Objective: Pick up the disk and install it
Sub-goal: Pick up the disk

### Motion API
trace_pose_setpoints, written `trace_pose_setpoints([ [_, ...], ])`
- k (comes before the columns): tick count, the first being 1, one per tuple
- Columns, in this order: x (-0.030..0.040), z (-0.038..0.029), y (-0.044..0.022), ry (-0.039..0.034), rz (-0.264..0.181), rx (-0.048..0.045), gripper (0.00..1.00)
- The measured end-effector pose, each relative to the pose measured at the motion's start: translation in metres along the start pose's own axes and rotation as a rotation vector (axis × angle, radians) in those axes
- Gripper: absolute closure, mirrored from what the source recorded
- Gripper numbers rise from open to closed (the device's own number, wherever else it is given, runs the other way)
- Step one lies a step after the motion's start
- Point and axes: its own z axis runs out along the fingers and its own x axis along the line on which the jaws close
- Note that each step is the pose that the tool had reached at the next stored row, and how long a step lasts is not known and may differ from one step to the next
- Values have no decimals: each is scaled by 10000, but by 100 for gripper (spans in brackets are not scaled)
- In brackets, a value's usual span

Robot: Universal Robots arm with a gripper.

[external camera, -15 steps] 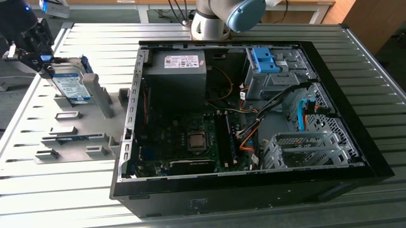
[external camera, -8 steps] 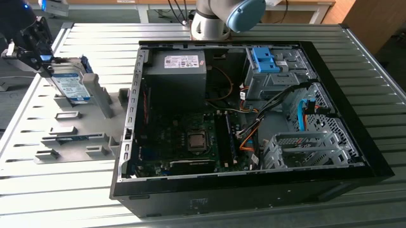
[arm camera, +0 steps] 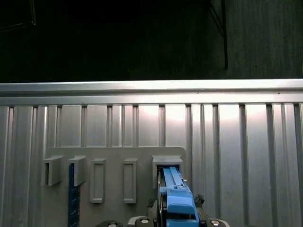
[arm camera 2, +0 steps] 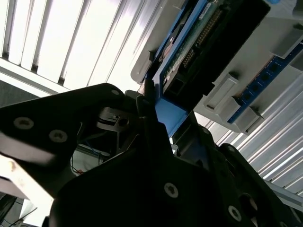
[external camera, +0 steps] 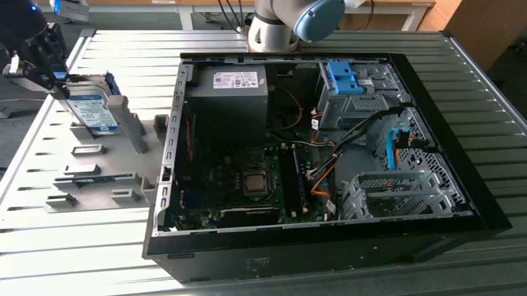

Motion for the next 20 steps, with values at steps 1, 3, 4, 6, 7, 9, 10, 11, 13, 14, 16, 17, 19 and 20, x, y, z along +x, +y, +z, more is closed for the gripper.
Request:
trace_pose_setpoints([
  [1,0,0,0,3,0,1,62],
  [3,0,1,0,6,0,2,63],
  [4,0,1,0,6,1,2,63],
  [6,0,1,0,6,1,2,63],
  [7,0,1,0,7,0,1,63],
  [9,0,0,0,7,1,1,63],
  [10,0,0,0,7,1,2,63],
  [11,0,-1,0,7,0,2,63],
  [13,-1,-6,0,6,0,3,63],
  [14,0,-8,0,6,0,3,63],
  [16,-1,-17,0,7,1,0,63],
  [17,-1,-30,1,7,1,-1,63],
  [19,-1,-56,1,7,0,1,63],
  [20,-1,-70,1,7,1,0,63],
])
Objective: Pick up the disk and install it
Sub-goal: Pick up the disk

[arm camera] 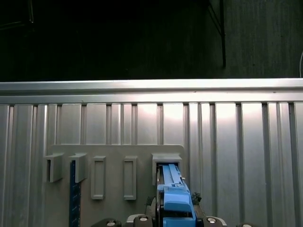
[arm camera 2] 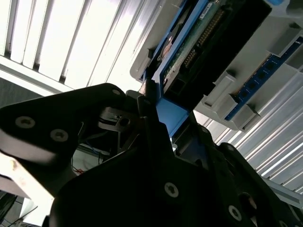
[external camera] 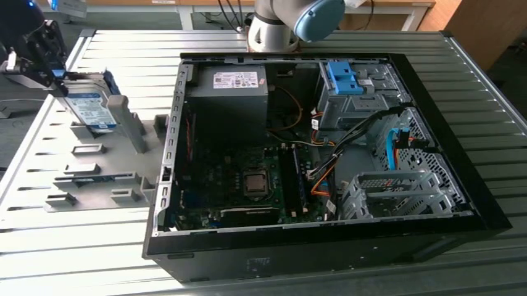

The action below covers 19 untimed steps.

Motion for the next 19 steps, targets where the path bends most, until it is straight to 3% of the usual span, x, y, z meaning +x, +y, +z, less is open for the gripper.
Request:
trace_pose_setpoints([
  [19,-4,-274,5,0,0,2,63],
])
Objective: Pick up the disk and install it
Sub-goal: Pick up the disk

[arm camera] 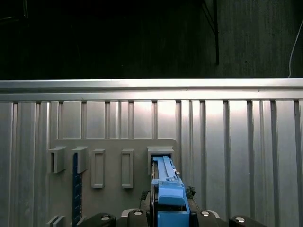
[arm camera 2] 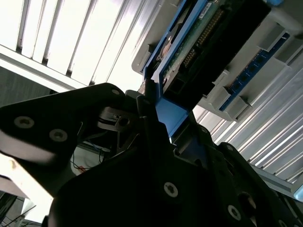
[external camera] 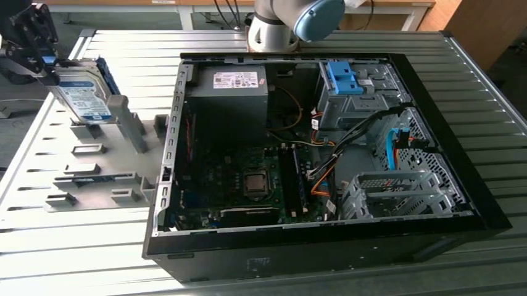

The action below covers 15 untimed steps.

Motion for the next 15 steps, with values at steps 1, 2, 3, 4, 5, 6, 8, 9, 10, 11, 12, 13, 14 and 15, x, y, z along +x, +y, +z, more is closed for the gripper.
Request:
trace_pose_setpoints([
  [1,0,-17,0,0,0,0,63],
  [2,0,-35,1,0,0,0,63],
  [3,-1,-54,1,0,0,-1,63],
  [4,-1,-72,2,0,0,0,63],
  [5,-1,-95,2,0,0,1,63],
  [6,-2,-118,2,0,0,0,63],
  [8,-2,-165,3,0,0,-1,63],
  [9,-3,-190,4,0,0,-1,63],
  [10,-3,-214,4,-1,0,1,63],
  [11,-3,-239,5,0,0,0,63],
  [12,-4,-268,5,1,0,-1,63],
  [13,-4,-293,6,0,0,-1,63],
  [14,-5,-317,6,0,0,0,63],
  [15,-5,-337,6,0,0,-1,63],
])
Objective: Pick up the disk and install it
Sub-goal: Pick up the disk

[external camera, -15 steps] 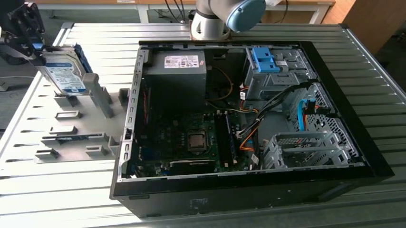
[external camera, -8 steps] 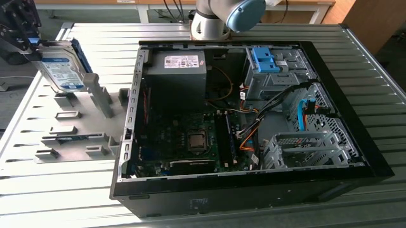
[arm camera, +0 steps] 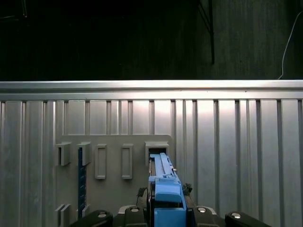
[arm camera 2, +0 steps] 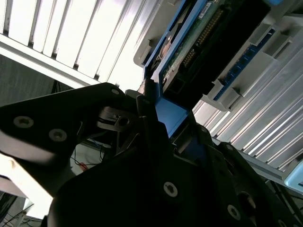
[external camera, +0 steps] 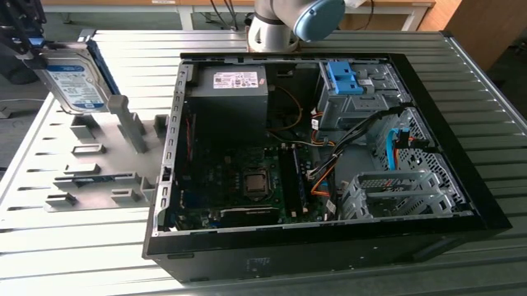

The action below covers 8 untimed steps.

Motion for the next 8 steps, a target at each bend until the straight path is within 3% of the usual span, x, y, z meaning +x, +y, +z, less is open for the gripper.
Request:
trace_pose_setpoints([
  [8,0,-7,0,0,0,1,63],
])
